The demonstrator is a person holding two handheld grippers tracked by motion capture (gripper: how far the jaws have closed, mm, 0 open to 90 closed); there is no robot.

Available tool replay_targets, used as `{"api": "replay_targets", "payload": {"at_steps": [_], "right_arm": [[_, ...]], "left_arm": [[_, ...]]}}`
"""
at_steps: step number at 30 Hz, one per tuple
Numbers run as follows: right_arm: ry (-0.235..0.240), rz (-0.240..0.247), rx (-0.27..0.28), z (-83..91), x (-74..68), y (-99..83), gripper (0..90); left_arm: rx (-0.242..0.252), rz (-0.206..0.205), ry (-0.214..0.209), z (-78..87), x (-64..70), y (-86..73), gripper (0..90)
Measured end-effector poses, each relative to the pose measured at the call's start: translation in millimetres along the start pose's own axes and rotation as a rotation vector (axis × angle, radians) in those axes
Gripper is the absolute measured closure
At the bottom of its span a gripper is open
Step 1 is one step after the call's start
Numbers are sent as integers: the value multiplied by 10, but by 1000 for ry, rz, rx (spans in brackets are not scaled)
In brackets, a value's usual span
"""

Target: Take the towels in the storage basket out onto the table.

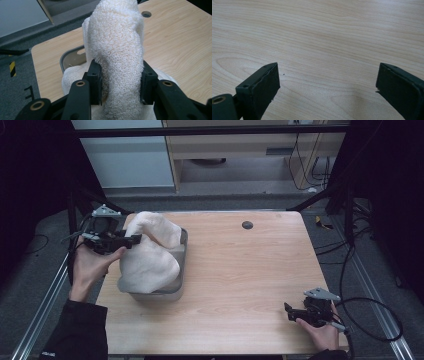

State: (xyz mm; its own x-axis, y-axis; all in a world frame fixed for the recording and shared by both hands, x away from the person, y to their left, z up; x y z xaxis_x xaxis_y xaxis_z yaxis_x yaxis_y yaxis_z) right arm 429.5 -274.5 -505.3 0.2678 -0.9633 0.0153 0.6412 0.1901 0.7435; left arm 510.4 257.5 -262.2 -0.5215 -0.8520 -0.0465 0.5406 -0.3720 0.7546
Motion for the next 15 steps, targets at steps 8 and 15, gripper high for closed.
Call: {"api": "replay_targets", "payload": {"at_steps": [8,15], "right_arm": [[0,0,0,3,1,1,52],[2,-1,1,3,-1,1,51]], "left_arm": [[13,-33,-46,89,157,67,616],[11,-94,-74,105,338,116,614]]}}
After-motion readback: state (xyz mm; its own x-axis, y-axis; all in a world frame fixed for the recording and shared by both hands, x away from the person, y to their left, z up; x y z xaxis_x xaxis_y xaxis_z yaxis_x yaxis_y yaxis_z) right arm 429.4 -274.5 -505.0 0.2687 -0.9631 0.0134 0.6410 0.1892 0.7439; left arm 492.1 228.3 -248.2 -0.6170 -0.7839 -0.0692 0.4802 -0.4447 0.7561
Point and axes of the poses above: each handheld gripper's, and its own axes: z roughly backward along the jaws, y roughly out of its top, x roughly to its right, the point moved 2 cm from there along -z, roughly forward along the jaws, and after that the axes turned 1 degree about -y, right-handed, at the moved point
